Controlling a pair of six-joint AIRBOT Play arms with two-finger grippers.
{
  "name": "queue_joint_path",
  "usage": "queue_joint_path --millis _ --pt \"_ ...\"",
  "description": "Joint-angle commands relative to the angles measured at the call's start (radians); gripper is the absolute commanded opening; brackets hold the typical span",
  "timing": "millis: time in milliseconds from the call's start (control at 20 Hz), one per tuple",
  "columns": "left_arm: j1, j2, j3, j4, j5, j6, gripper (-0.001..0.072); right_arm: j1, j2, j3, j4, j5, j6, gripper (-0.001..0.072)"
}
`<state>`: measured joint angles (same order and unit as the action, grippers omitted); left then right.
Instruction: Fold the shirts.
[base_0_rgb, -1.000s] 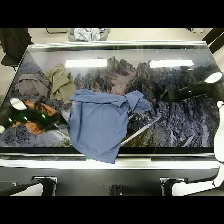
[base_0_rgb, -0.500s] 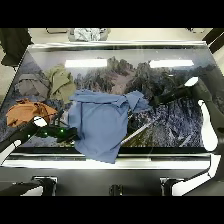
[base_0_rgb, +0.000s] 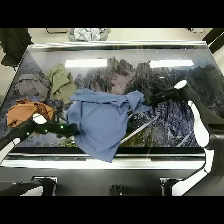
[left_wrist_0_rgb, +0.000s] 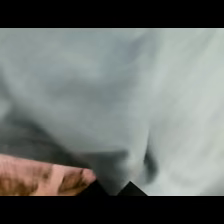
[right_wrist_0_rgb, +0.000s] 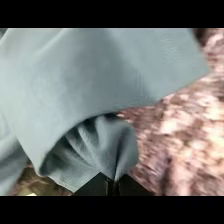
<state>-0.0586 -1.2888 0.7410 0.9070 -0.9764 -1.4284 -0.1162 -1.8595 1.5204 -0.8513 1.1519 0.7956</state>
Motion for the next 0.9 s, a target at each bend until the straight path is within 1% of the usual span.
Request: queue_joint_path --millis 0,150,200,250,350,450,550,600,650,700,750,850 --pt "0.074 -0.011 0.153 0.004 0.001 0.018 0.0026 -0.072 0.050 0.001 -0.076 0.071 -0.003 0.0044" --pt "0.132 -0.121 0.355 0.005 -0.003 0.014 0.0026 -0.190 0.101 -0.020 -0.218 0.336 0.006 0.0044" --pt "0.134 -0.178 0.421 0.005 -0.005 0.007 0.0026 -0.217 0.125 -0.072 -0.219 0.404 0.005 0.0044" --pt "0.131 -0.248 0.496 0.000 -0.018 -0.007 0.0025 -0.230 0.162 -0.152 -0.204 0.428 0.004 0.0044" --pt "0.117 -0.386 0.644 -0.002 -0.082 -0.011 0.0026 -0.222 0.279 -0.372 -0.180 0.370 0.000 0.0045" --pt "0.111 -0.511 0.787 -0.002 -0.177 -0.012 0.0026 -0.224 0.392 -0.570 -0.132 0.252 -0.007 0.0046" --pt "0.111 -0.579 0.874 -0.002 -0.275 -0.039 0.0042 -0.224 0.462 -0.667 -0.129 0.171 -0.002 0.0046" --pt "0.113 -0.587 0.893 -0.002 -0.314 -0.038 0.0201 -0.224 0.475 -0.672 -0.129 0.161 -0.002 0.0052" --pt "0.119 -0.584 0.900 0.002 -0.347 -0.038 0.0531 -0.224 0.483 -0.664 -0.118 0.148 0.005 0.0184" --pt "0.131 -0.578 0.911 0.003 -0.397 -0.037 0.0649 -0.224 0.491 -0.645 -0.101 0.140 0.004 0.0462" --pt "0.149 -0.568 0.921 0.007 -0.457 -0.036 0.0648 -0.224 0.501 -0.612 -0.095 0.147 0.004 0.0644" --pt "0.184 -0.525 0.920 0.047 -0.574 -0.026 0.0647 -0.224 0.532 -0.510 -0.093 0.153 0.005 0.0649"
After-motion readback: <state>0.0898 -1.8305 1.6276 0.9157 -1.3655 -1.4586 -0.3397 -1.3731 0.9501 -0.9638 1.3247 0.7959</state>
